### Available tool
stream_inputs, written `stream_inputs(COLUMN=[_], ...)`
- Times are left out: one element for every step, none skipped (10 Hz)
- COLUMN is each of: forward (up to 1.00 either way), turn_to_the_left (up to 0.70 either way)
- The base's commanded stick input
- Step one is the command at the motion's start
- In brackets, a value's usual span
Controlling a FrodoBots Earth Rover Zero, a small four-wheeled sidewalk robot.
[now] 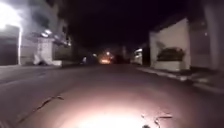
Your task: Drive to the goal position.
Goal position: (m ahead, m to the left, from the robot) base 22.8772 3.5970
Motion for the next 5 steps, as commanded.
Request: stream_inputs(forward=[0.70, 0.70, 0.70, 0.70, 0.70], turn_to_the_left=[-0.31, -0.02, 0.00, 0.00, 0.00])
